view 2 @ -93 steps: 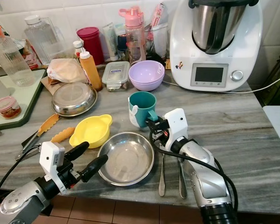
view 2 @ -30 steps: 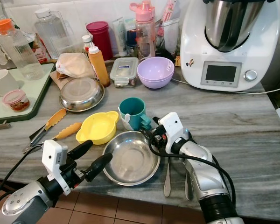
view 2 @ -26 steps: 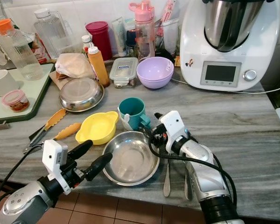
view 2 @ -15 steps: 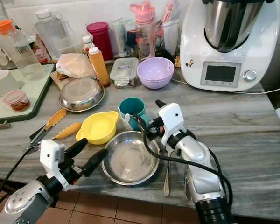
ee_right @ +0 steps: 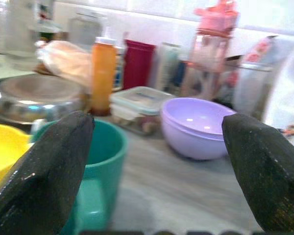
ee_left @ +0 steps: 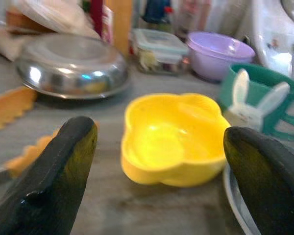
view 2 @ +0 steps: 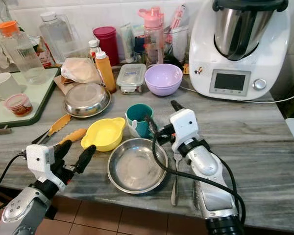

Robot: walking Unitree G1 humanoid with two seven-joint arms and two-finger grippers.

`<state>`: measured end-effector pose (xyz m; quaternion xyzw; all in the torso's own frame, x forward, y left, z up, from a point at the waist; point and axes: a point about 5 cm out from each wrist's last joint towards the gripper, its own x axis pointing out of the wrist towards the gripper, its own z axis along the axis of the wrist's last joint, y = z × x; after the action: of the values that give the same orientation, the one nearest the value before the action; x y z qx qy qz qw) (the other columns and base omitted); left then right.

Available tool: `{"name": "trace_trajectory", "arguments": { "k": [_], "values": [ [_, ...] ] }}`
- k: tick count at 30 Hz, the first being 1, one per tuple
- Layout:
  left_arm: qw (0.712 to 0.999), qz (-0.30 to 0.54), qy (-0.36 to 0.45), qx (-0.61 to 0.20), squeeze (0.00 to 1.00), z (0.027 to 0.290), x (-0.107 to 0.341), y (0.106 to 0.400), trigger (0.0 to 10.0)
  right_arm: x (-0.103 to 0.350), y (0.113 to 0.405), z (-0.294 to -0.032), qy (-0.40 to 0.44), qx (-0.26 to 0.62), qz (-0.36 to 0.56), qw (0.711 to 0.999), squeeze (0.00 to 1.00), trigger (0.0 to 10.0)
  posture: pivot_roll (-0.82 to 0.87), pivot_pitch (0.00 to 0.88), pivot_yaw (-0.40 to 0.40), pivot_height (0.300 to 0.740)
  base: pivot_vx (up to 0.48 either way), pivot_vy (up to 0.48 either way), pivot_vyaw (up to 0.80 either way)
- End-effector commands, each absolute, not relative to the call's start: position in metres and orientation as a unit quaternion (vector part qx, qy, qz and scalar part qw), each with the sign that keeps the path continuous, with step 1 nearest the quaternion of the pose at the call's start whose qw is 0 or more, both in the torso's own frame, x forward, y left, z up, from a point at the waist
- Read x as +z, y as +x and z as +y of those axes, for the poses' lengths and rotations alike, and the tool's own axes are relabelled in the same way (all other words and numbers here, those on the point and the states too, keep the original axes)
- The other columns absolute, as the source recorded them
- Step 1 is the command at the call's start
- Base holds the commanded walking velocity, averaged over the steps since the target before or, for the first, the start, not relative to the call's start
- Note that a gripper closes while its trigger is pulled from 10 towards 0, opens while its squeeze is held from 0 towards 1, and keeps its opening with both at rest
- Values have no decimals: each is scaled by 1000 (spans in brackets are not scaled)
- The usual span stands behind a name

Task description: Setting the table

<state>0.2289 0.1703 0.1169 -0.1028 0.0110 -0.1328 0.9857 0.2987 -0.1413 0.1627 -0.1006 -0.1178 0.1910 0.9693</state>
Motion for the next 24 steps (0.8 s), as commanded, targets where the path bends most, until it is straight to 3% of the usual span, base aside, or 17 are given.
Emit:
{"name": "trace_trajectory", "arguments": {
  "k": [1, 4, 5, 6, 7, 8, 9, 10, 11, 15, 24],
  "values": [
    [990, -10, -82, -111, 0, 176, 126, 231, 10000, 173, 300, -143, -109, 176, -141, 968, 1000, 10000, -103, 0, 71, 740, 0, 0, 0],
    [996, -13, -63, -59, 0, 183, 128, 238, 10000, 174, 301, -151, -110, 146, -141, 973, 1000, 10000, -104, 0, 69, 740, 0, 0, 0],
    [998, -14, -56, -36, 0, 187, 128, 241, 10000, 173, 300, -156, -107, 125, -136, 977, 918, 10000, -105, 0, 68, 740, 0, 0, 0],
    [998, -14, -56, -36, 0, 187, 128, 241, 10000, 173, 300, -156, -107, 125, -136, 977, 918, 10000, -105, 0, 68, 740, 0, 0, 0],
    [998, -14, -51, -22, 0, 189, 128, 242, 10000, 171, 298, -160, -98, 109, -130, 981, 643, 10000, -107, 0, 67, 740, 0, 0, 0],
    [998, -14, -51, -22, 0, 189, 128, 242, 10000, 171, 298, -160, -98, 109, -130, 981, 643, 10000, -107, 0, 67, 740, 0, 0, 0],
    [999, -14, -49, -18, 0, 189, 127, 242, 10000, 167, 296, -163, -89, 97, -121, 984, 98, 10000, -111, 0, 69, 740, 0, 0, 0],
    [999, -14, -49, -18, 0, 189, 127, 242, 10000, 167, 296, -163, -89, 97, -121, 984, 98, 10000, -111, 0, 69, 740, 0, 0, 0],
    [999, -9, -44, -17, 0, 188, 124, 241, 10000, 165, 293, -165, -85, 90, -116, 985, 0, 10000, -115, 0, 70, 740, 0, 0, 0],
    [999, -1, -36, -27, 0, 183, 119, 239, 10000, 163, 288, -168, -89, 79, -114, 986, 0, 10000, -115, 0, 70, 740, 0, 0, 0],
    [1000, 8, -2, 1, 0, 178, 106, 233, 10000, 158, 279, -166, -91, 64, -106, 988, 0, 10000, -136, 0, 85, 740, 0, 0, -658]
  ]
}}
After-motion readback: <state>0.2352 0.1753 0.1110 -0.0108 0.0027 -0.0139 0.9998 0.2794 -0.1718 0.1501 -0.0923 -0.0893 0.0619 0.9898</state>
